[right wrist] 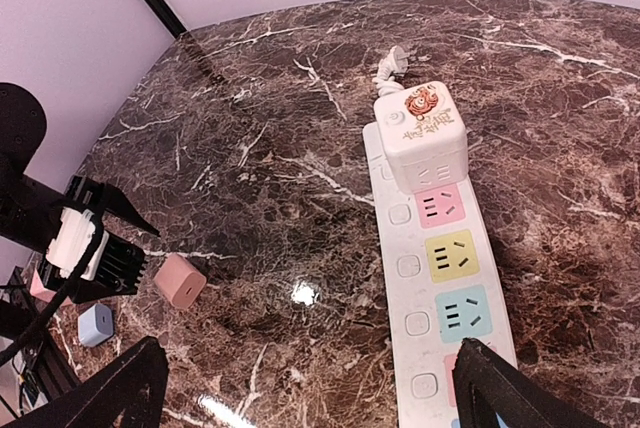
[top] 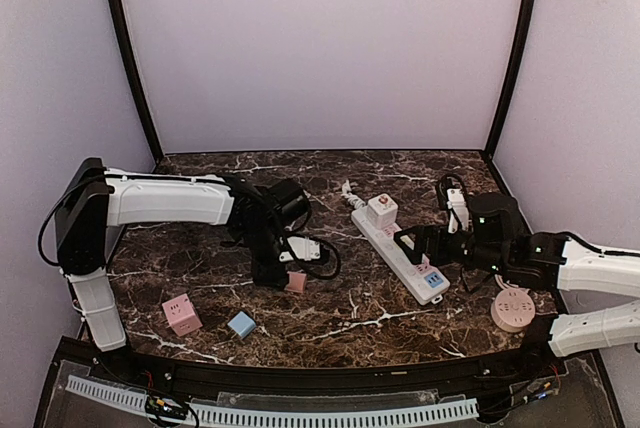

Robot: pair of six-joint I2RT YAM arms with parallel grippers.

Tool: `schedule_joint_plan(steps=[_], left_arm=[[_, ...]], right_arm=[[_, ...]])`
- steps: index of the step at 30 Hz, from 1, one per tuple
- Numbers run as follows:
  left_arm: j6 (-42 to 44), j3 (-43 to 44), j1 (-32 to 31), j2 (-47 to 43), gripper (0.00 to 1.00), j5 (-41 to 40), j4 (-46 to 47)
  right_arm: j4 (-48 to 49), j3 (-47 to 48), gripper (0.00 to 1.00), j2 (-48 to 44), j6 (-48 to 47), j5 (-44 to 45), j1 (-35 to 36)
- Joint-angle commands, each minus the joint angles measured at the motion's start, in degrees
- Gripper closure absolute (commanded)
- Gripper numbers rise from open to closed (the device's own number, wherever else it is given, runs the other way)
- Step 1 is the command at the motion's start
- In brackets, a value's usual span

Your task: Insert the plug

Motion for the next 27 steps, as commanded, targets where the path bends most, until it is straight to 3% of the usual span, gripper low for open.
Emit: schedule_joint_plan(steps=[1, 17, 19, 21, 23, 27], left_arm=[[5.77, -0.58, 0.69, -1.51, 0.34, 4.79, 1.34], [8.03, -6.1, 2.86, -0.2, 0.36, 9.7, 9.79], [7.87, -6.2, 2.83, -0.15, 0.4, 10.29, 9.86], [7.52, -6.41, 2.85, 0.01, 0.57, 10.46, 10.19], [7.21, -7.14, 2.85, -0.02, 0.64, 10.35, 11.13], [6.47, -8.62, 2.85, -0.1, 0.6, 10.9, 13.41]], right_arm=[[1.78, -0.63, 0.01, 0.3, -0.4, -0.57, 0.38], [2.28, -0.82, 0.01, 1.39, -0.69, -1.96, 0.38], [2.33, -0.83, 0.01, 1.52, -0.7, -1.92, 0.39], [2.33, -0.81, 0.01, 1.66, -0.61, -1.89, 0.38], [2.29, -0.77, 0.01, 1.83, -0.67, -1.9, 0.34], [2.33, -0.72, 0.01, 1.97, -0.56, -2.07, 0.38]])
